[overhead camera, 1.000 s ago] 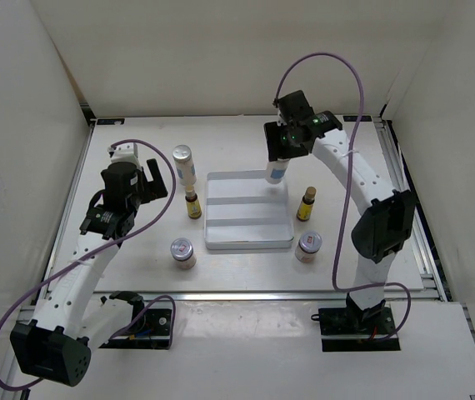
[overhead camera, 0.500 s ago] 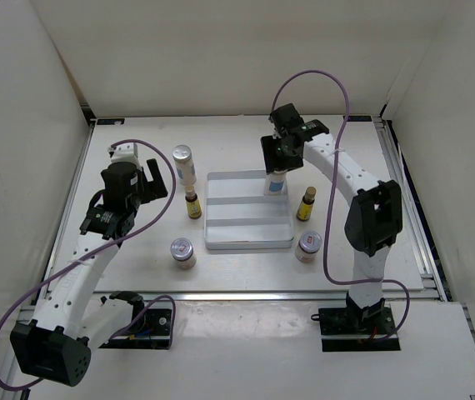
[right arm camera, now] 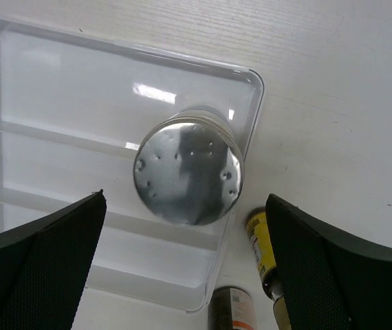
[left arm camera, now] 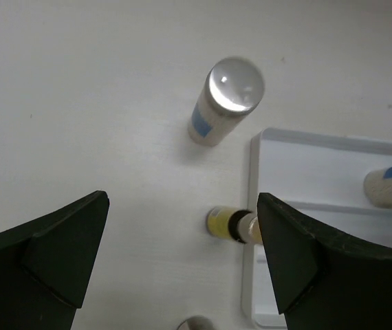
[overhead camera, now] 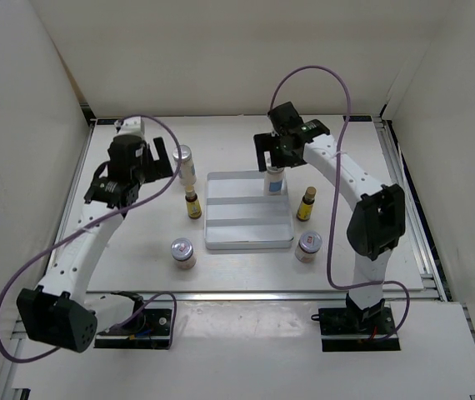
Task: Organize the condiment bottles
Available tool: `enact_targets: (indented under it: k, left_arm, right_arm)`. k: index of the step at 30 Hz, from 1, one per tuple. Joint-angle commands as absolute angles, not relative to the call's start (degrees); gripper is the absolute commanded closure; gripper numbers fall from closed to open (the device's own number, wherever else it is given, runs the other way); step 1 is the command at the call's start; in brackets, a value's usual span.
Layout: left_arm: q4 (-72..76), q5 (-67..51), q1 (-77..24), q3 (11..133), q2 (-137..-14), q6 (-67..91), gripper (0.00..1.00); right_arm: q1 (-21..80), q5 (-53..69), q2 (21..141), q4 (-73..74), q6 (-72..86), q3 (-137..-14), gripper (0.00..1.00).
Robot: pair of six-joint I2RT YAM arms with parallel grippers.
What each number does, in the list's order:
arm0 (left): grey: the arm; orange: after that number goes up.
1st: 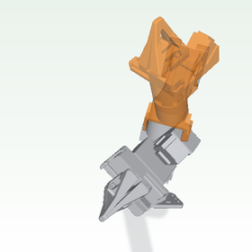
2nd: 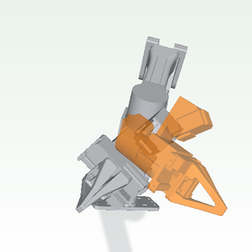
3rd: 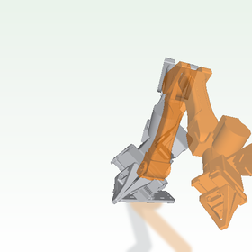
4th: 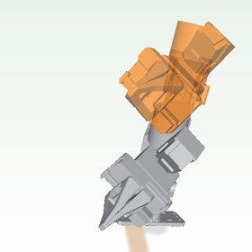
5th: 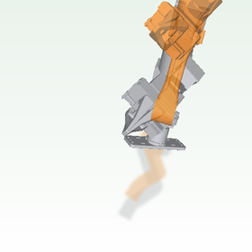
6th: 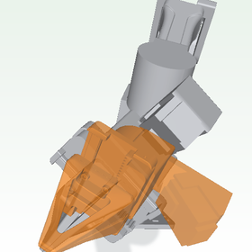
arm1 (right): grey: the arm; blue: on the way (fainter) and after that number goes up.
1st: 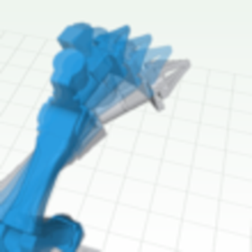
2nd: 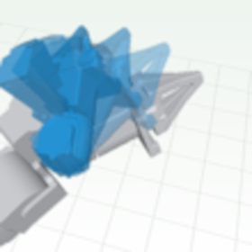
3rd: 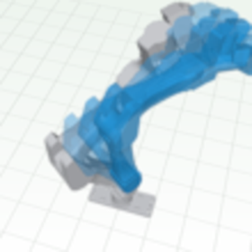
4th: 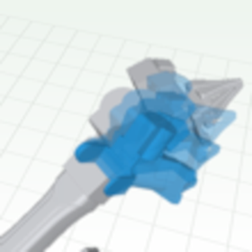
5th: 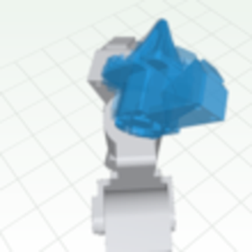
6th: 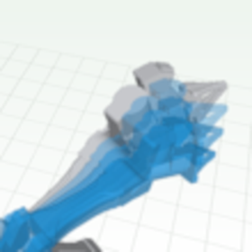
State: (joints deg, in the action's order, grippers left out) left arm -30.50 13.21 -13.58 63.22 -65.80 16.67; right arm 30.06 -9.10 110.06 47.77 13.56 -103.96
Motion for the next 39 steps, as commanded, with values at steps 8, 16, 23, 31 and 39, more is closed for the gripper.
enact_targets:
  k: [8,16,23,31,39]
  left_arm:
    - [-34.00,-4.38,-11.95,87.26,-89.42,15.82,0.01]
    - [-37.79,-0.80,-12.48,96.22,-103.88,14.60,0.01]
    - [-37.79,-0.18,-12.48,99.84,-108.90,13.54,0.01]
    - [-37.79,-1.31,-12.48,99.84,-112.50,13.01,0.10]
    - [-38.40,-1.85,-12.48,101.59,-111.97,10.29,0.39]
  right_arm:
    - [30.23,-4.05,96.08,47.37,15.56,-106.88,0.00]
    - [30.23,3.42,88.52,45.35,17.31,-97.04,0.00]
    - [30.23,3.43,84.38,44.74,17.31,-92.64,0.00]
    - [30.23,2.90,83.32,45.35,17.31,-92.11,0.00]
    - [30.23,1.76,82.71,45.88,17.31,-91.05,0.00]
